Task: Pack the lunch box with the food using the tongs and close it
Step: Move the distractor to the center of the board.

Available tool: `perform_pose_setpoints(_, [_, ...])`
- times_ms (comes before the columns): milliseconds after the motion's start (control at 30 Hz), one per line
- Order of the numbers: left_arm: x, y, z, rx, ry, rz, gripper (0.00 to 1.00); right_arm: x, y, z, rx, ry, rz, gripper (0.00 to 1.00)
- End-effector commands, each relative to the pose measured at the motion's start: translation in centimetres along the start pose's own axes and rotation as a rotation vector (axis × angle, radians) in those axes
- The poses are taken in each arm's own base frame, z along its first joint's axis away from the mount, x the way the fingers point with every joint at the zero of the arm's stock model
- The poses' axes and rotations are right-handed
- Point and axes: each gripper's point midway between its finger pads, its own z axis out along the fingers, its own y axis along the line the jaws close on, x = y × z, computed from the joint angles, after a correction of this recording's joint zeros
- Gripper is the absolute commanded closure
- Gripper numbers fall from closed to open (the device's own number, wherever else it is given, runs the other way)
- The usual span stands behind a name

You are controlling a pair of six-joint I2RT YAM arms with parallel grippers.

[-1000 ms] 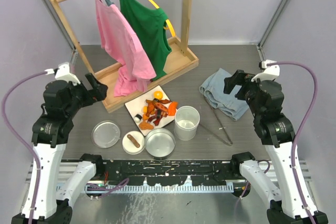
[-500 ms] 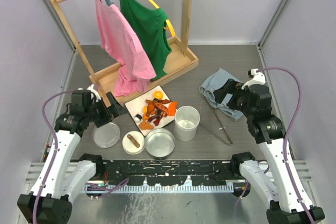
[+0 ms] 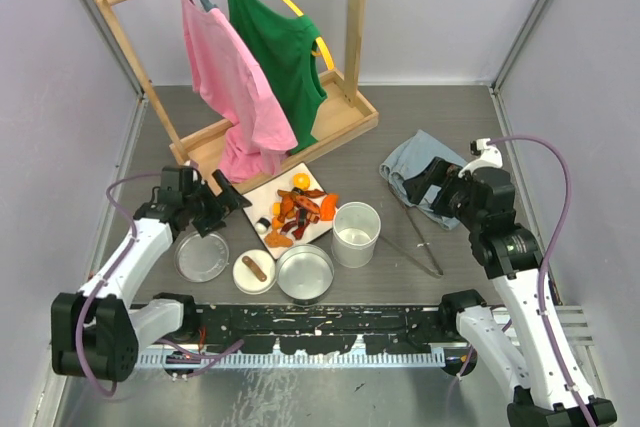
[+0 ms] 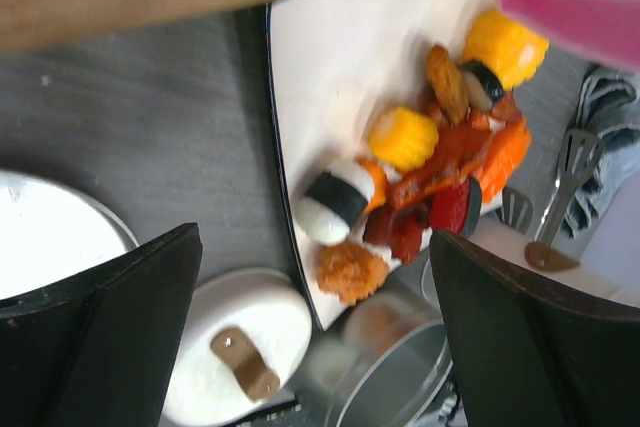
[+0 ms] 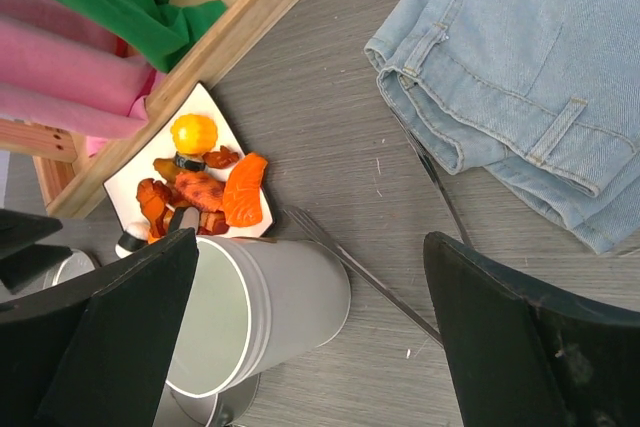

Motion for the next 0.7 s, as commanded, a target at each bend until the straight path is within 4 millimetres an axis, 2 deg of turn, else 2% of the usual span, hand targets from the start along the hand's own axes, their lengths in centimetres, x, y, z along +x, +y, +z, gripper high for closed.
perform_pose_setpoints(0, [-5.0, -1.3, 1.6, 0.046, -0.201, 0.057, 0.02, -1.1, 0.5, -0.5, -0.02, -0.051, 0.007, 0.0])
perform_pose_setpoints(300, [-8.2, 0.0, 4.7, 0.051, -0.361, 0.075, 0.02, -1.1, 0.1, -0.9, -0.003, -0.052, -0.003, 0.0])
perform_pose_setpoints(667, [-12.5, 0.8, 6.6, 0.044, -0.443, 0.096, 0.02, -0.7, -0.4, -1.2, 0.019, -0.046, -0.016, 0.0])
